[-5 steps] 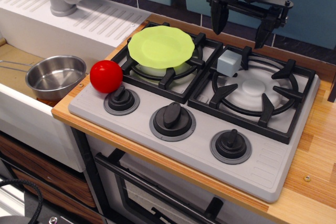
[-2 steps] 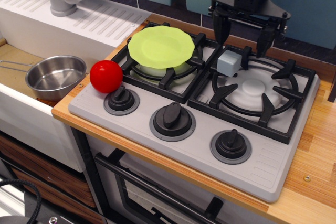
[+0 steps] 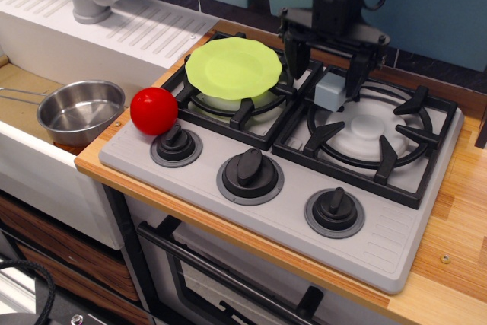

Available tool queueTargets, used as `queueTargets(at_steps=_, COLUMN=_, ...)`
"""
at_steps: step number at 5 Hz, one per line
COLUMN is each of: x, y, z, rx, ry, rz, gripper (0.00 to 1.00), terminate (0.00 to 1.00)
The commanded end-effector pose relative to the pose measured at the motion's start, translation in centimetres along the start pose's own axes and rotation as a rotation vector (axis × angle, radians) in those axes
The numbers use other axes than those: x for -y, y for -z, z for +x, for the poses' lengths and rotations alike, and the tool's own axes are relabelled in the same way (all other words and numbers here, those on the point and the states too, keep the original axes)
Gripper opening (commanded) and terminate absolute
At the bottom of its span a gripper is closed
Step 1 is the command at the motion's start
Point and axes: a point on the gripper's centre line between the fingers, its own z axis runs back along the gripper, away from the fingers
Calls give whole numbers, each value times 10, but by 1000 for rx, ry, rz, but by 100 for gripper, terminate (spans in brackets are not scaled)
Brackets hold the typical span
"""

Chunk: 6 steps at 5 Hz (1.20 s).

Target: Put cube on plate and smalltomato in pot or pan in sink

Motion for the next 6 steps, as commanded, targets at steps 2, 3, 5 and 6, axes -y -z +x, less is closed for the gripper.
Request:
queueTargets(at_steps=2, x=5, y=-8, z=5, rx=57, ry=-23, rz=3, gripper=0, terminate=0)
queueTargets(at_steps=3, x=7, y=-8, z=5, rx=60, ry=-25, rz=5, gripper=0, terminate=0)
queueTargets(at_steps=5, x=14, y=-35, z=8, rx=10, ry=-44, rz=23, gripper=0, terminate=0)
queueTargets(at_steps=6, x=12, y=-47, z=9, rx=-9, ry=-40, rz=26, gripper=0, terminate=0)
